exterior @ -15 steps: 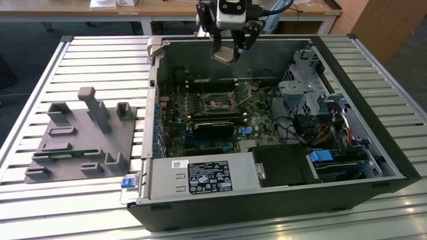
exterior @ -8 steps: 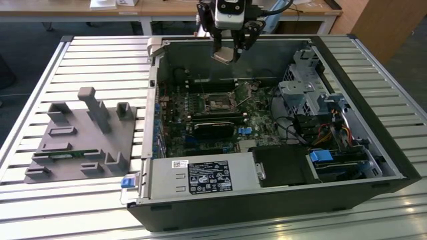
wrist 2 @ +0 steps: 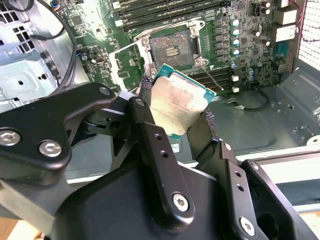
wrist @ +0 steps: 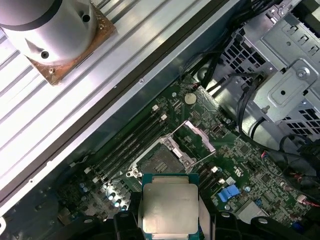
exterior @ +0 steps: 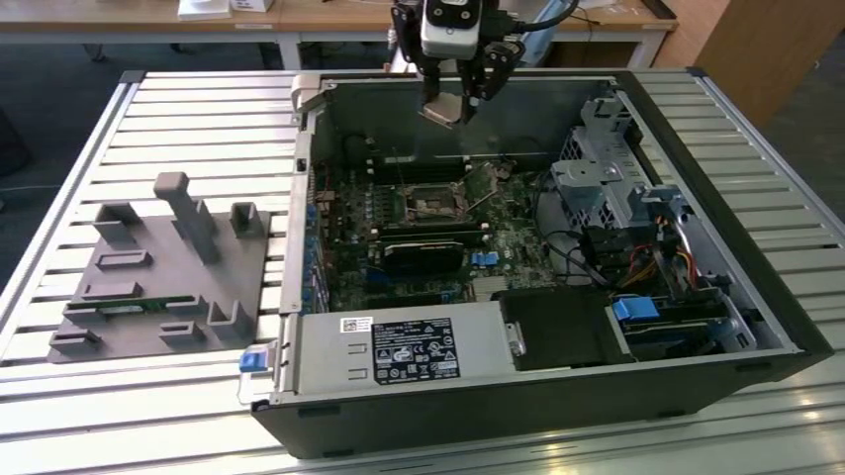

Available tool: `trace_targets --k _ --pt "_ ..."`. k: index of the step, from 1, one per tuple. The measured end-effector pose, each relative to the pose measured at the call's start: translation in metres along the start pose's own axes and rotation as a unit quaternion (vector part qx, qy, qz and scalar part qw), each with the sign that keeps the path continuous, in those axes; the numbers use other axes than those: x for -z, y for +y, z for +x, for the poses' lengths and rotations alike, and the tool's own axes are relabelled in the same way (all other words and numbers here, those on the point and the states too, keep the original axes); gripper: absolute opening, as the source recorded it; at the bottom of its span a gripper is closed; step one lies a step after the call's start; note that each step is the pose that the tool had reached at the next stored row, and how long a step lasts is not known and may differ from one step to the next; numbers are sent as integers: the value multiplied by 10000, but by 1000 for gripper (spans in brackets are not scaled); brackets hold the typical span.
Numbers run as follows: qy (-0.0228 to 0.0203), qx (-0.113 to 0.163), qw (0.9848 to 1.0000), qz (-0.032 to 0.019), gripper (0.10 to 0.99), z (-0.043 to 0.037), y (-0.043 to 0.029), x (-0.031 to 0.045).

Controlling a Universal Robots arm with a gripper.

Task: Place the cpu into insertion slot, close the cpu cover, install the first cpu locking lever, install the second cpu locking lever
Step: 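Place the cpu into insertion slot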

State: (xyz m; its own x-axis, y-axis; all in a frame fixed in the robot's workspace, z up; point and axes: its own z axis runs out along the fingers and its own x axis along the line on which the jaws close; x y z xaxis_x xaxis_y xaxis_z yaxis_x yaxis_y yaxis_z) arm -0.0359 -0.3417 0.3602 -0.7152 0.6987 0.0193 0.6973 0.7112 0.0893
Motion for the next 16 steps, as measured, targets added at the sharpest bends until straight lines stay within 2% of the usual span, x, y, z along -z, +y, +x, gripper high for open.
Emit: trace_targets --k 4,8,12,16 --pt "-21 -239 9997 -4 533 0 0 -6" --pt "-49 -544 9985 -10 533 0 -1 -14" --pt "-75 -839 9964 -16 533 0 -1 -22" --pt "-99 -1110 9938 -22 533 0 -2 -31"
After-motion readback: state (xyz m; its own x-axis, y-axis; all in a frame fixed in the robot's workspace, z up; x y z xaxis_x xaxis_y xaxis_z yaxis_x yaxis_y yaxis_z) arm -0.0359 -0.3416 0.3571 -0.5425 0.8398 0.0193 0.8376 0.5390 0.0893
